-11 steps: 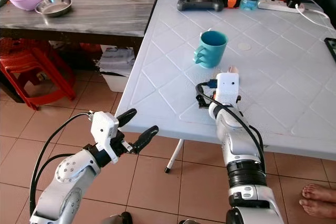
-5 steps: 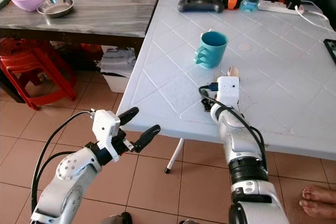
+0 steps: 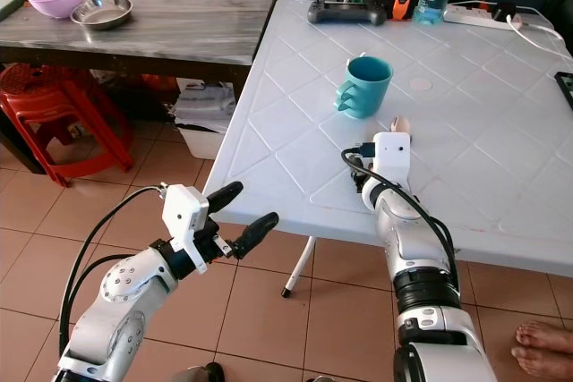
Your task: Setting the table
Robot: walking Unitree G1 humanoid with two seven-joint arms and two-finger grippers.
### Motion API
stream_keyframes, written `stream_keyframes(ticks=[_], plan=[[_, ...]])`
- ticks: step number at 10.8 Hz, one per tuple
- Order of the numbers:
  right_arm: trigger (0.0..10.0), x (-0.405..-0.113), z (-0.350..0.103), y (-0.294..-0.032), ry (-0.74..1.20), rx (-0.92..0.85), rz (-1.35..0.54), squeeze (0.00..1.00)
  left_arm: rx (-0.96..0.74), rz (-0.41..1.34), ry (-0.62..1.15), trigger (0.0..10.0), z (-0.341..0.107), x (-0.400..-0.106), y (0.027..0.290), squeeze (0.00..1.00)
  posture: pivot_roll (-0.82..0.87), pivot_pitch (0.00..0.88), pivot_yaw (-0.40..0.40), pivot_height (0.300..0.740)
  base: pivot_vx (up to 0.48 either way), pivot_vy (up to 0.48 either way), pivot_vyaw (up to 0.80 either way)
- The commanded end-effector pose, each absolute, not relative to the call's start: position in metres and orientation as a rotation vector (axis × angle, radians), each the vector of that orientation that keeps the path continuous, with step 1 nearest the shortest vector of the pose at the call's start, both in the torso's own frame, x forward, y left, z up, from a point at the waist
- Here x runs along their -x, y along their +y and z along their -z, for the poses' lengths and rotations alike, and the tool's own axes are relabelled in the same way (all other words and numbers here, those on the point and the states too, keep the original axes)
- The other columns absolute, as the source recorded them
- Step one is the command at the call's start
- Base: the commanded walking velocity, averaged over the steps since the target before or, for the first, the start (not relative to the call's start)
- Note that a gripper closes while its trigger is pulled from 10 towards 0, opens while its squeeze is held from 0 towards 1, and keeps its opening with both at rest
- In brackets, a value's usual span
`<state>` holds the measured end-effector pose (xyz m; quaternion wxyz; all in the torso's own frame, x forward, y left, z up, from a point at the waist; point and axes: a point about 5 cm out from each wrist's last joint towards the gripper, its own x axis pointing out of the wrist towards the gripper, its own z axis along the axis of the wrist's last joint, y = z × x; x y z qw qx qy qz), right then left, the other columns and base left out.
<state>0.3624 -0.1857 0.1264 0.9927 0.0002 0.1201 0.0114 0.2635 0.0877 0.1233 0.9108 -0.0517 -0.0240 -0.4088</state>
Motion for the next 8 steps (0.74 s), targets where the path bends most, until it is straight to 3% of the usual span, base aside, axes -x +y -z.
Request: stream_keyframes(ticks=[1, 8], plan=[[0.0, -0.353, -0.099, -0.188, 0.361, -0.015, -0.019, 0.00, 0.104, 0.851, -0.050, 10.0, -0.123, -0.264, 0.086, 0.00, 0.06, 0.115, 0.001, 0.740, 0.000, 0.000, 0.00], [0.0, -0.348, -0.087, -0.189, 0.427, -0.041, -0.030, 0.00, 0.112, 0.851, -0.042, 10.0, -0.119, -0.266, 0.084, 0.00, 0.05, 0.110, -0.002, 0.740, 0.000, 0.000, 0.00]])
